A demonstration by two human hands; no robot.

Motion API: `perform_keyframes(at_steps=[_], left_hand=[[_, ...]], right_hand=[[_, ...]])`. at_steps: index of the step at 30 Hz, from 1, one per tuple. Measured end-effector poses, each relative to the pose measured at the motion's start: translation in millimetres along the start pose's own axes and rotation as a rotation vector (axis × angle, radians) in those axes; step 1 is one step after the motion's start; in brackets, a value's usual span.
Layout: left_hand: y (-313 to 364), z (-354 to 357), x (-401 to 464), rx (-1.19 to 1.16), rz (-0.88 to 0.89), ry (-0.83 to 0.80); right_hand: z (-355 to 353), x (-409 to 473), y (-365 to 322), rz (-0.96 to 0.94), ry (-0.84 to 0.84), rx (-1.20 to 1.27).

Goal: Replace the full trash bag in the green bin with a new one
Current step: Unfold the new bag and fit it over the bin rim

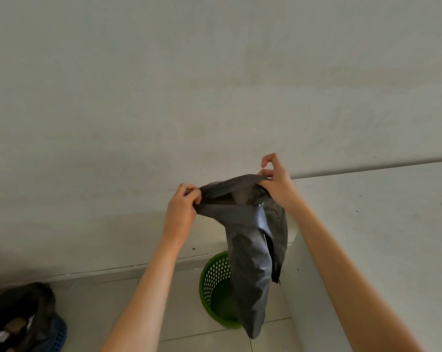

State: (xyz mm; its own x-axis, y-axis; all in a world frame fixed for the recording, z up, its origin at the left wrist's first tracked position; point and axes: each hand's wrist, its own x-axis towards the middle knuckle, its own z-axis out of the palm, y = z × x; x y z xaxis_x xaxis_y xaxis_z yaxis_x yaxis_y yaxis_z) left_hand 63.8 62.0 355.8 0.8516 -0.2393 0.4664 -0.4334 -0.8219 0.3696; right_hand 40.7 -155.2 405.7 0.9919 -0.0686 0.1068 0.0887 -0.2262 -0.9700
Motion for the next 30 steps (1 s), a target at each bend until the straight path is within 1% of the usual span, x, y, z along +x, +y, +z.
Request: perform_keyframes(at_steps=[1, 2, 4, 6, 7, 8, 9, 10, 11, 12, 13, 14, 15, 17, 19, 21, 23, 25, 26, 27, 29, 30], left_hand=[[-9, -3, 4, -0.027, -0.020, -0.051], [-14, -9, 9, -0.087, -0.046, -0.066], [-16, -19, 20, -0.126, -0.013, -0.062], [-14, -26, 30, -0.083, 0.004, -0.045], [-17, -27, 33, -0.064, -0.001, -0.073], [-21, -28, 33, -0.029, -0.009, -0.117], [-25, -26, 32, 0.011, -0.023, -0.163], [-27, -24, 29, 0.066, -0.035, -0.201], [-26, -21, 24, 0.109, -0.047, -0.219], [-22, -18, 19, 0.134, -0.055, -0.216], [-18, -15, 14, 0.155, -0.045, -0.198], [-14, -13, 9, 0.176, -0.018, -0.178], [-12, -12, 6, 0.188, 0.005, -0.152], [-16, -16, 3, 0.167, 0.018, -0.036], [-29, -26, 1, 0.137, 0.007, 0.093], [-34, -33, -5, 0.162, 0.017, 0.150], [-33, -34, -12, 0.165, 0.003, 0.186], [-34, -32, -23, 0.161, -0.048, 0.159], [-37, -31, -29, 0.168, -0.083, 0.124], [-40, -30, -35, 0.168, -0.146, 0.055], [-46, -28, -41, 0.159, -0.360, -0.144], [-46, -26, -42, 0.166, -0.501, -0.261]], right_hand=[[-3, -4, -3, -0.009, -0.150, -0.049], [-3, -9, -4, 0.010, -0.288, -0.087], [-3, -18, -6, 0.057, -0.473, -0.083], [-9, -24, -5, 0.093, -0.550, 0.000], [-14, -25, -5, 0.097, -0.568, -0.001], [-18, -24, -6, 0.114, -0.582, -0.063], [-21, -22, -5, 0.096, -0.587, -0.263], [-21, -18, -1, 0.038, -0.564, -0.533], [-20, -12, 9, -0.010, -0.477, -0.806], [-16, -8, 17, -0.029, -0.321, -1.007], [-12, -5, 23, -0.045, -0.148, -1.118], [-10, -3, 28, -0.075, -0.004, -1.180], [-9, -2, 33, -0.111, 0.086, -1.229], [-14, 4, 47, -0.124, 0.168, -1.301], [-23, 7, 60, -0.033, 0.226, -1.268], [-27, 9, 67, 0.047, 0.242, -1.218], [-24, 10, 67, 0.001, 0.290, -1.219], [-22, 13, 63, -0.044, 0.365, -1.138], [-21, 16, 60, -0.056, 0.405, -1.031], [-20, 19, 55, -0.053, 0.434, -0.895], [-13, 22, 39, -0.042, 0.425, -0.649], [-7, 22, 30, -0.055, 0.393, -0.600]])
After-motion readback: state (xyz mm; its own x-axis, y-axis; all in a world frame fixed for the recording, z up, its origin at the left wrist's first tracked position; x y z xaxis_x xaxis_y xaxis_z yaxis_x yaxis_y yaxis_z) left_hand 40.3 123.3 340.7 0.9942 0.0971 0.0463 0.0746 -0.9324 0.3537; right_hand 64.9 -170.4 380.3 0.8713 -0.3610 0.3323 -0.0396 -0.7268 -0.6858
